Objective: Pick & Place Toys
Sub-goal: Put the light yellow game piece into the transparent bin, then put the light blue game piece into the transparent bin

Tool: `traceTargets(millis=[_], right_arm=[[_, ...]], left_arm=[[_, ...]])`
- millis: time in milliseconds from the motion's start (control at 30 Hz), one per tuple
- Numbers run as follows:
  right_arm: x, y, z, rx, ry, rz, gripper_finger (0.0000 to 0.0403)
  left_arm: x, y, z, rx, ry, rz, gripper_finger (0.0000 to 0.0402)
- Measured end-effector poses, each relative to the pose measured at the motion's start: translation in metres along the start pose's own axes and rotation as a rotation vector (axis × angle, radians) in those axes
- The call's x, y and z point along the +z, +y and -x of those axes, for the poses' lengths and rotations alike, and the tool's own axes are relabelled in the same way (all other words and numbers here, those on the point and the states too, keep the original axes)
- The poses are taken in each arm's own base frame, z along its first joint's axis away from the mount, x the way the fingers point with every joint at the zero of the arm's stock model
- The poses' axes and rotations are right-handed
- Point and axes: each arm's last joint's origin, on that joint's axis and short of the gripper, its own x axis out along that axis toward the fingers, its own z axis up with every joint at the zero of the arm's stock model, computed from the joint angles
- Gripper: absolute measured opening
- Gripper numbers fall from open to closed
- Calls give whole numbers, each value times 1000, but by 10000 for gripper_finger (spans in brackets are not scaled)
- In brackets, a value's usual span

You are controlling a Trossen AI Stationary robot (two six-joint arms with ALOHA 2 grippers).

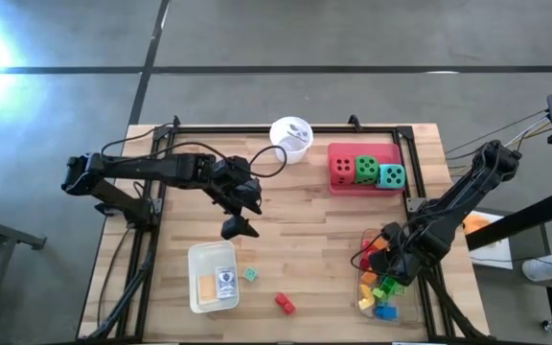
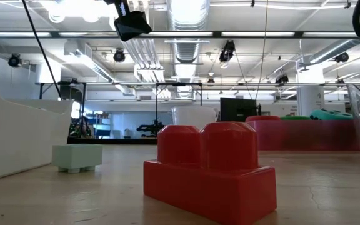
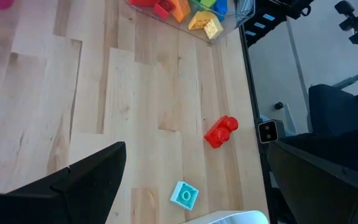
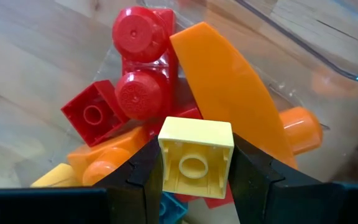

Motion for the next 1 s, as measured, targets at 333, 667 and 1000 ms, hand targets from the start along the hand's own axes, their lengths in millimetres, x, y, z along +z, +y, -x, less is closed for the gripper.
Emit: traceTargets(millis=[333, 667, 1000], right_arm=[[0, 0, 0, -3, 11, 14, 200], [-2, 6, 6, 24, 27, 30, 338], [-7, 22, 28, 102, 60, 58, 364]], left_arm=[[0, 1, 0, 36, -8, 1, 393], [0, 1, -1, 37, -3, 24, 393], [-19, -18, -18, 154, 73, -62, 393]])
